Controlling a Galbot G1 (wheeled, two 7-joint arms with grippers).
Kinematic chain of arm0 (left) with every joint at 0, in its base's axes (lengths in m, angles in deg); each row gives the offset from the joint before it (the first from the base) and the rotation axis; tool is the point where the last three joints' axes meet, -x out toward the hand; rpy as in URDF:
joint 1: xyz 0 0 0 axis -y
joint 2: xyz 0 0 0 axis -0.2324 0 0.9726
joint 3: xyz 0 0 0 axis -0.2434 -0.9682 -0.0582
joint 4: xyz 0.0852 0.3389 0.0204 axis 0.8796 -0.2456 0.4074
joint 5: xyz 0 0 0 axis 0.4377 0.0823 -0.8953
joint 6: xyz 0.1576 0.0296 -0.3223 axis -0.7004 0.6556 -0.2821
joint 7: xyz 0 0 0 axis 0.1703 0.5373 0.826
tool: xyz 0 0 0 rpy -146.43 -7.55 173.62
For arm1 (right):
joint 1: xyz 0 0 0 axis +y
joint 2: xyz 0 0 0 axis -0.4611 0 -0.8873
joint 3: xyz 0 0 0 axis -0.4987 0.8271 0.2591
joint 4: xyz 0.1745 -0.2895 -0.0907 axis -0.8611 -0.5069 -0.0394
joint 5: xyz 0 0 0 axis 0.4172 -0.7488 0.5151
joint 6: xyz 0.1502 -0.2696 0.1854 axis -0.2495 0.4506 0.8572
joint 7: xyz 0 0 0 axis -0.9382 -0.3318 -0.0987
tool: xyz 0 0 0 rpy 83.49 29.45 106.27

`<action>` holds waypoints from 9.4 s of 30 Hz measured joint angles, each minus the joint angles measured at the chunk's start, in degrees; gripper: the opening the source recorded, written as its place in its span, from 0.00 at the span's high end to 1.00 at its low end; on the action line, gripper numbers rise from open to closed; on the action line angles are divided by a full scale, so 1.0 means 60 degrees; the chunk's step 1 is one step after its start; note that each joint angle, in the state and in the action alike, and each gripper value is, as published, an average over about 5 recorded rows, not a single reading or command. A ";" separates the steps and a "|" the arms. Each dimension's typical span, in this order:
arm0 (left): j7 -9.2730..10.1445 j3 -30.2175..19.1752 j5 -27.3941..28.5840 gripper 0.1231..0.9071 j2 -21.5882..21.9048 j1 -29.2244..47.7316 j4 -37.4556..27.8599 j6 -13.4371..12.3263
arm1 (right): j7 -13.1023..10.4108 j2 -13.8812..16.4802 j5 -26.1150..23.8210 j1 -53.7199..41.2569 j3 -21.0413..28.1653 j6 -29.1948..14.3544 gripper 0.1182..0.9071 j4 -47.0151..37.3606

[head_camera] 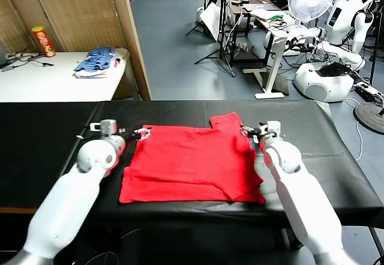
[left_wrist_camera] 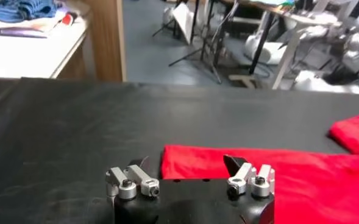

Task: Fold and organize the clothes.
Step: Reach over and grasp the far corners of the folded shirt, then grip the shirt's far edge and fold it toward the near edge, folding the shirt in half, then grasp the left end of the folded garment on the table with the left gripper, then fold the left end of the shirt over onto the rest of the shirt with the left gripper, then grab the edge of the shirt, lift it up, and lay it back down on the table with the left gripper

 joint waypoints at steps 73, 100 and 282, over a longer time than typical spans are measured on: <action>-0.0542 0.2698 0.2211 0.88 0.2033 -0.6690 0.5986 0.0439 | -0.0020 0.1891 0.1294 0.6449 -0.1881 0.1340 0.75 0.7508; -0.0164 0.2328 -0.0295 0.14 0.0805 -0.4287 0.3756 -0.0115 | -0.0660 -0.0180 -0.0269 0.4048 -0.1083 0.0256 0.16 0.4528; -0.0152 0.3703 0.0581 0.14 -0.2229 -0.6439 0.4919 -0.1783 | -0.0333 -0.1543 -0.3980 0.5917 0.1250 -0.1604 0.14 0.6124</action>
